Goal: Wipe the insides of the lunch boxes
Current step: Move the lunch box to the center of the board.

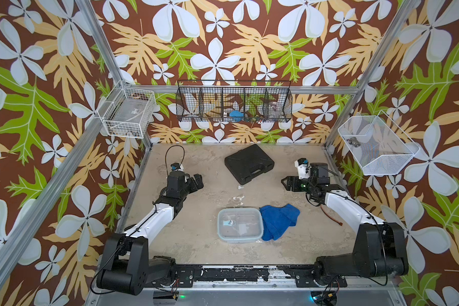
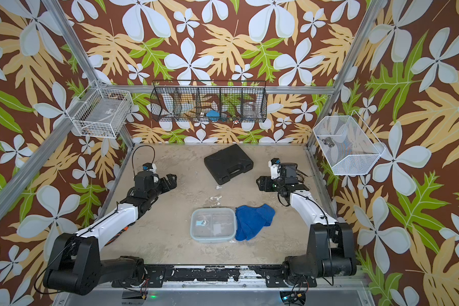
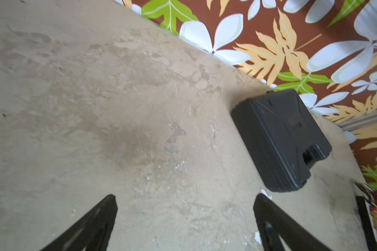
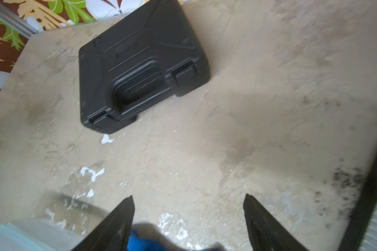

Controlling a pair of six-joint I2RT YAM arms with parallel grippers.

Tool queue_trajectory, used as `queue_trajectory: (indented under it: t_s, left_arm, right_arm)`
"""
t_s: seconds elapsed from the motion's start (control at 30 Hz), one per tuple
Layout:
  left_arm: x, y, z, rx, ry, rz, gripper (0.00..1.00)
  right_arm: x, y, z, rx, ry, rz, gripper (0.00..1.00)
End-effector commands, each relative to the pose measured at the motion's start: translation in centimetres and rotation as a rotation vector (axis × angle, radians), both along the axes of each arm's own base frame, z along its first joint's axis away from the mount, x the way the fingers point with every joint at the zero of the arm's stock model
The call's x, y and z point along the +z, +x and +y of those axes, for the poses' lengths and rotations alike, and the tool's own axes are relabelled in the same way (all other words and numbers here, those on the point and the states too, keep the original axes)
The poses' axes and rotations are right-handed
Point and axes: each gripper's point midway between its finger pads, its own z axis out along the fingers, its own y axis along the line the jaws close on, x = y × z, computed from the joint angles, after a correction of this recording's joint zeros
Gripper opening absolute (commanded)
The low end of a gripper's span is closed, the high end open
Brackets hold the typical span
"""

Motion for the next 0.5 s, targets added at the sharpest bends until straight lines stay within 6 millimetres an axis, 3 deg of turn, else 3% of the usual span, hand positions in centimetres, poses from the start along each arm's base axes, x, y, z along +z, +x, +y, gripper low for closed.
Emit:
queue_trajectory:
  t_s: [0.0,0.3,0.47]
  left_arm:
    - [-1.3,-1.4,-1.4,-0.041,-0.065,0.079,1.0]
    - [-3.1,-6.3,-5.8,-0.178,-0.248,0.177,1.0]
    - [-4.2,-9.2,-7.4,-0.22,-0.312,0.251,1.0]
  right_arm:
    - [-0.1,-2.1,2.9,0.097,0.08,0.067,0.81]
    - [-0.6,-8.8,9.0,0.332,0.254,0.161,0.79]
    - [-1.8,-11.8,11.6,0.392,0.241,0.238,0.8]
